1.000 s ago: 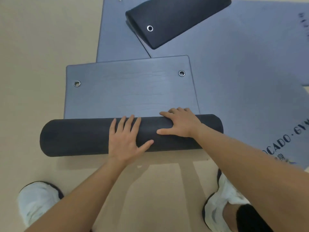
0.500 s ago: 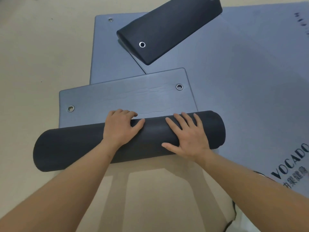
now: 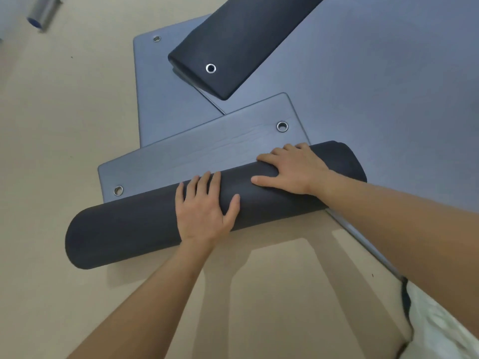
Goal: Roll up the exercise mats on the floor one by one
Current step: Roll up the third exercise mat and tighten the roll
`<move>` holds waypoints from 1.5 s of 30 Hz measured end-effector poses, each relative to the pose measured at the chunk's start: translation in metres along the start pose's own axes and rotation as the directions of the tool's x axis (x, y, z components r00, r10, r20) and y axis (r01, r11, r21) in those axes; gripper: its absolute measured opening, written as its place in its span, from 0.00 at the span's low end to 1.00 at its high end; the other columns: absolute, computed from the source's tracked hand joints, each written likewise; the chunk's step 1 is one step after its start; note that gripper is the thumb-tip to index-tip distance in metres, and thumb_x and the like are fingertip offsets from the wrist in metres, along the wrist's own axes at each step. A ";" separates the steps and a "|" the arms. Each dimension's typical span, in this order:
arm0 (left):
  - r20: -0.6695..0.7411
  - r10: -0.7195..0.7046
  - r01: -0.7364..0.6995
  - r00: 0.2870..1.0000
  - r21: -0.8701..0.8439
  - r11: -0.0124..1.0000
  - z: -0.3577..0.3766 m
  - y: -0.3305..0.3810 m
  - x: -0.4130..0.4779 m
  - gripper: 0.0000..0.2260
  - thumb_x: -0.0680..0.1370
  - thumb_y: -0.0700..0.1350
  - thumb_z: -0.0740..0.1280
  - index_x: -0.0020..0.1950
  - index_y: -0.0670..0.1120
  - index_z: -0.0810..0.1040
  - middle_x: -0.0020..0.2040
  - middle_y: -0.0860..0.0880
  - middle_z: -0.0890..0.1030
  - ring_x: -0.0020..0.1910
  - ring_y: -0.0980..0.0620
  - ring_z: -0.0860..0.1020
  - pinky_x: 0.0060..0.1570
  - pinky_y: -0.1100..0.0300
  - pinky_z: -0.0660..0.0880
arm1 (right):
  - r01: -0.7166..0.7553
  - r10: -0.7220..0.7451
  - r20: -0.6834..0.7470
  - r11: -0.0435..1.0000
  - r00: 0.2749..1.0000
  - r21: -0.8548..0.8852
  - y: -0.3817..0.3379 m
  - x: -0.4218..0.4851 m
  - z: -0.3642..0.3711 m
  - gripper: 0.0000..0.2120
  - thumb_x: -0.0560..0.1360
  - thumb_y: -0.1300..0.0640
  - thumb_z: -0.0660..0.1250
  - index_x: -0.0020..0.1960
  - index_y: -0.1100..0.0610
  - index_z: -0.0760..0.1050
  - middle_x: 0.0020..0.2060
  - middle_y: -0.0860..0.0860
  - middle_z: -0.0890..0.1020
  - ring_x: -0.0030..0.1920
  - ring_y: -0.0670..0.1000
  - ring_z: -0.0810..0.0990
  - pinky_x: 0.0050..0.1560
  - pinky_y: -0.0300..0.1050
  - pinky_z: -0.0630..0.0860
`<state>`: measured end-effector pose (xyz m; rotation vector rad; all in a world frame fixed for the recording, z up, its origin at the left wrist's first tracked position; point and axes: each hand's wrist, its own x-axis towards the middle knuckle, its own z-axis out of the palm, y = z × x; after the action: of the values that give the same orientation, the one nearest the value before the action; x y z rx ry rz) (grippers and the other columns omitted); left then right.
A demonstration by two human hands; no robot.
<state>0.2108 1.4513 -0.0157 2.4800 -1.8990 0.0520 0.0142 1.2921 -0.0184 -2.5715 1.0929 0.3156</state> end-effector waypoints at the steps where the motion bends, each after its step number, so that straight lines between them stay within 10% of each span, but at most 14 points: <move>1: 0.035 0.000 0.000 0.999 -0.004 1.000 -0.004 -0.002 0.009 0.30 0.81 0.65 0.53 0.73 0.48 0.75 0.69 0.46 0.79 0.69 0.43 0.75 0.74 0.43 0.65 | -0.009 0.008 0.033 1.000 0.999 0.017 0.000 0.007 -0.007 0.41 0.74 0.20 0.43 0.77 0.41 0.65 0.69 0.50 0.76 0.67 0.56 0.73 0.70 0.59 0.65; 9: 0.217 -0.032 0.054 0.976 -0.094 0.994 -0.020 -0.015 0.077 0.27 0.81 0.67 0.51 0.69 0.55 0.78 0.59 0.49 0.83 0.57 0.44 0.79 0.59 0.47 0.75 | 0.040 -0.056 -0.498 0.998 0.865 -0.043 -0.003 -0.020 -0.003 0.34 0.76 0.29 0.58 0.67 0.54 0.78 0.63 0.54 0.82 0.63 0.59 0.78 0.69 0.61 0.69; 14: 0.115 -0.015 0.030 0.993 -0.136 0.990 -0.018 -0.020 0.103 0.26 0.81 0.65 0.52 0.59 0.52 0.83 0.49 0.49 0.85 0.48 0.45 0.80 0.47 0.50 0.77 | -0.021 -0.045 -0.363 0.984 0.931 -0.177 0.003 -0.012 0.005 0.45 0.72 0.21 0.53 0.76 0.51 0.68 0.70 0.55 0.75 0.70 0.61 0.72 0.73 0.65 0.62; 17: -0.096 0.157 -0.167 0.983 -0.106 0.980 -0.018 -0.015 0.086 0.28 0.77 0.63 0.58 0.68 0.49 0.79 0.61 0.47 0.83 0.58 0.44 0.79 0.55 0.49 0.73 | -0.018 -0.037 -0.281 0.981 0.959 -0.191 0.011 0.013 -0.018 0.45 0.72 0.18 0.46 0.75 0.48 0.66 0.68 0.53 0.75 0.66 0.59 0.73 0.69 0.61 0.65; 20: 0.000 0.216 -0.216 0.976 0.010 0.976 -0.011 -0.007 0.063 0.43 0.73 0.72 0.60 0.82 0.49 0.62 0.78 0.43 0.68 0.76 0.38 0.67 0.77 0.42 0.58 | 0.020 -0.041 -0.164 0.991 0.986 -0.129 0.020 0.038 -0.040 0.42 0.73 0.20 0.47 0.77 0.44 0.63 0.69 0.52 0.74 0.67 0.58 0.72 0.68 0.60 0.67; 24: 0.082 0.180 -0.185 0.980 0.066 0.980 -0.007 -0.008 0.072 0.54 0.66 0.84 0.55 0.84 0.52 0.55 0.80 0.42 0.63 0.78 0.35 0.62 0.78 0.37 0.53 | -0.038 0.039 -0.266 0.999 0.963 0.010 0.037 0.031 -0.045 0.37 0.76 0.25 0.55 0.79 0.42 0.62 0.76 0.53 0.67 0.73 0.59 0.66 0.73 0.61 0.66; 27: 0.093 0.173 -0.177 0.981 0.039 0.984 -0.009 -0.012 0.093 0.55 0.64 0.85 0.53 0.83 0.54 0.58 0.78 0.44 0.67 0.75 0.37 0.66 0.77 0.38 0.57 | -0.205 0.267 -0.431 0.961 0.862 0.186 0.061 -0.004 -0.026 0.39 0.73 0.24 0.57 0.79 0.40 0.62 0.78 0.55 0.62 0.76 0.61 0.61 0.76 0.62 0.62; 32: 0.101 0.186 -0.183 0.977 -0.047 0.982 -0.016 -0.019 0.126 0.53 0.63 0.86 0.54 0.81 0.56 0.60 0.75 0.48 0.71 0.72 0.41 0.70 0.73 0.39 0.62 | -0.225 0.460 -0.218 0.728 0.861 0.647 0.076 -0.031 -0.006 0.43 0.76 0.35 0.69 0.81 0.31 0.45 0.72 0.54 0.62 0.67 0.57 0.72 0.69 0.53 0.73; 38: 0.190 0.141 -0.129 0.972 -0.075 0.989 -0.022 -0.022 0.137 0.55 0.61 0.87 0.50 0.82 0.59 0.55 0.81 0.47 0.63 0.78 0.40 0.61 0.77 0.39 0.56 | -0.283 0.457 -0.128 0.721 0.880 0.632 0.083 -0.024 -0.030 0.43 0.74 0.35 0.71 0.81 0.32 0.49 0.60 0.55 0.70 0.57 0.54 0.73 0.62 0.46 0.71; 45: 0.200 0.054 -0.005 0.978 -0.237 0.971 -0.037 0.014 0.031 0.42 0.73 0.77 0.55 0.84 0.60 0.53 0.85 0.48 0.51 0.84 0.41 0.44 0.81 0.40 0.42 | -0.390 0.507 0.076 0.550 0.859 0.738 0.025 -0.101 -0.001 0.43 0.73 0.32 0.70 0.81 0.37 0.54 0.70 0.50 0.74 0.66 0.57 0.76 0.67 0.53 0.76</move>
<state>0.2046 1.4194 0.0220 2.3760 -1.8845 -0.4212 -0.0725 1.3417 0.0099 -1.5738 1.5419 -0.1976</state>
